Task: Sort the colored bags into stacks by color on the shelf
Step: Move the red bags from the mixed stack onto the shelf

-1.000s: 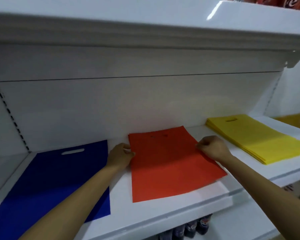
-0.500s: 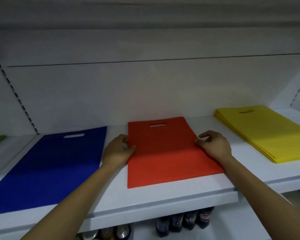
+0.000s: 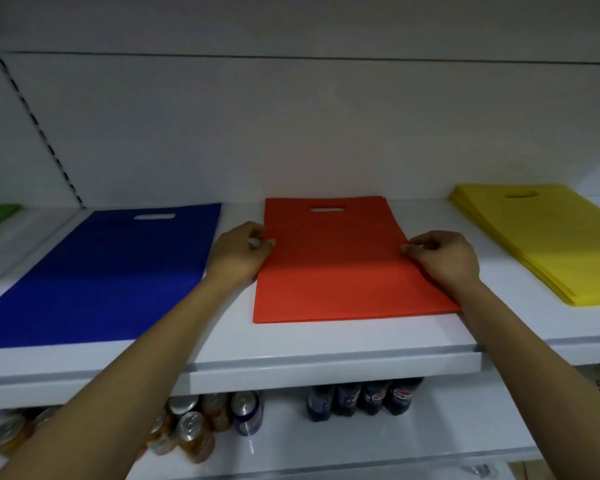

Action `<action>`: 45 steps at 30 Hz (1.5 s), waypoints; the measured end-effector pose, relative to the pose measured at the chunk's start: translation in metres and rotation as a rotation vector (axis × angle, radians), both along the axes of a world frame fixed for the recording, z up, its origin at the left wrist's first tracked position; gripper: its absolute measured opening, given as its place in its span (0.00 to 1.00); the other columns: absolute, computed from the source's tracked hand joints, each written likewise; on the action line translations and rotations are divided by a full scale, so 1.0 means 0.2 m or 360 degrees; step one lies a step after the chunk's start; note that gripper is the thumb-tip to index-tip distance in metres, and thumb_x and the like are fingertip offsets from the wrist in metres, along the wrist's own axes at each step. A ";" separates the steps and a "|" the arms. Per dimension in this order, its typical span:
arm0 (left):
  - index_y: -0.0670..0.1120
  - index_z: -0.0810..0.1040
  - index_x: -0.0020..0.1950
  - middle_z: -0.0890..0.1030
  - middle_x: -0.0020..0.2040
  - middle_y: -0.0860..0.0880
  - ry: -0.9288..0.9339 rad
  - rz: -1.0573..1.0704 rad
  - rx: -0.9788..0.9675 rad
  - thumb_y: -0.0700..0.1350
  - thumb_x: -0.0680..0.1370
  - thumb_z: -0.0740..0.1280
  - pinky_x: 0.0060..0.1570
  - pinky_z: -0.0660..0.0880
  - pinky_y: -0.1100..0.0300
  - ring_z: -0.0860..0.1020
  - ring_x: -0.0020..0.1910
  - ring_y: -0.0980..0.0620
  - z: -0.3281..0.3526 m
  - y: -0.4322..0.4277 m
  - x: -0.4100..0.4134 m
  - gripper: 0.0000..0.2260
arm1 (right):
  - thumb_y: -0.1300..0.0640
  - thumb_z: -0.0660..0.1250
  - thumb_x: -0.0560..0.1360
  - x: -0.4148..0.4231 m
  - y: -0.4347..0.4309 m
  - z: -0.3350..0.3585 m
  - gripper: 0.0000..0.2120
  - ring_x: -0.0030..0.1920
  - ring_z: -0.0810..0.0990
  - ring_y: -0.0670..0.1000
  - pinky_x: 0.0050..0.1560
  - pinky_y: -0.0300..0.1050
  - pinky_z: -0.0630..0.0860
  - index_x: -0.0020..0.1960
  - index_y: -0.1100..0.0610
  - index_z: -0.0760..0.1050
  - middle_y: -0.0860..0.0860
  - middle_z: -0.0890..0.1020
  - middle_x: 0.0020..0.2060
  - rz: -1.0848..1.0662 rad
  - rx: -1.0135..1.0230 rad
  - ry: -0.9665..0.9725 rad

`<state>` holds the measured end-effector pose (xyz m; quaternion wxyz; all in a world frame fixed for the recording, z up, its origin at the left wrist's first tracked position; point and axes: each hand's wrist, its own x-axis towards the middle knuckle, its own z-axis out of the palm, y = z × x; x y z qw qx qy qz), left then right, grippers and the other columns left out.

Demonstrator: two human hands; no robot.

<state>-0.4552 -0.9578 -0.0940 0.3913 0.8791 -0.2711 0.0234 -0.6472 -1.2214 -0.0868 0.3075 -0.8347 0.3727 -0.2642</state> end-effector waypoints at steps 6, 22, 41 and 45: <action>0.48 0.76 0.62 0.81 0.54 0.53 -0.0002 0.0053 -0.0168 0.47 0.78 0.65 0.46 0.73 0.61 0.78 0.43 0.54 0.05 0.04 -0.04 0.13 | 0.51 0.72 0.72 -0.02 -0.01 0.07 0.06 0.45 0.81 0.53 0.45 0.45 0.75 0.43 0.54 0.81 0.53 0.84 0.44 0.0036 0.0128 -0.0213; 0.53 0.73 0.64 0.83 0.50 0.57 -0.0718 0.0494 0.0806 0.54 0.79 0.61 0.45 0.74 0.56 0.80 0.52 0.48 0.45 1.71 0.03 0.15 | 0.49 0.67 0.75 0.90 1.76 0.40 0.10 0.48 0.78 0.53 0.49 0.46 0.76 0.53 0.53 0.78 0.50 0.82 0.47 0.1237 -0.0467 0.0025; 0.53 0.71 0.64 0.83 0.48 0.55 -0.0379 0.1271 0.1197 0.58 0.80 0.58 0.38 0.79 0.55 0.80 0.45 0.53 0.36 4.06 -0.07 0.16 | 0.46 0.67 0.74 1.35 4.22 0.36 0.06 0.43 0.77 0.50 0.41 0.43 0.69 0.42 0.47 0.76 0.43 0.78 0.33 0.1903 -0.0301 -0.0014; 0.53 0.71 0.65 0.82 0.50 0.56 -0.0332 0.1279 0.1104 0.57 0.81 0.58 0.39 0.78 0.57 0.80 0.47 0.53 0.31 4.20 0.07 0.16 | 0.45 0.68 0.73 1.57 4.33 0.35 0.10 0.45 0.81 0.52 0.48 0.48 0.77 0.38 0.51 0.77 0.47 0.83 0.40 0.1826 -0.0088 -0.0062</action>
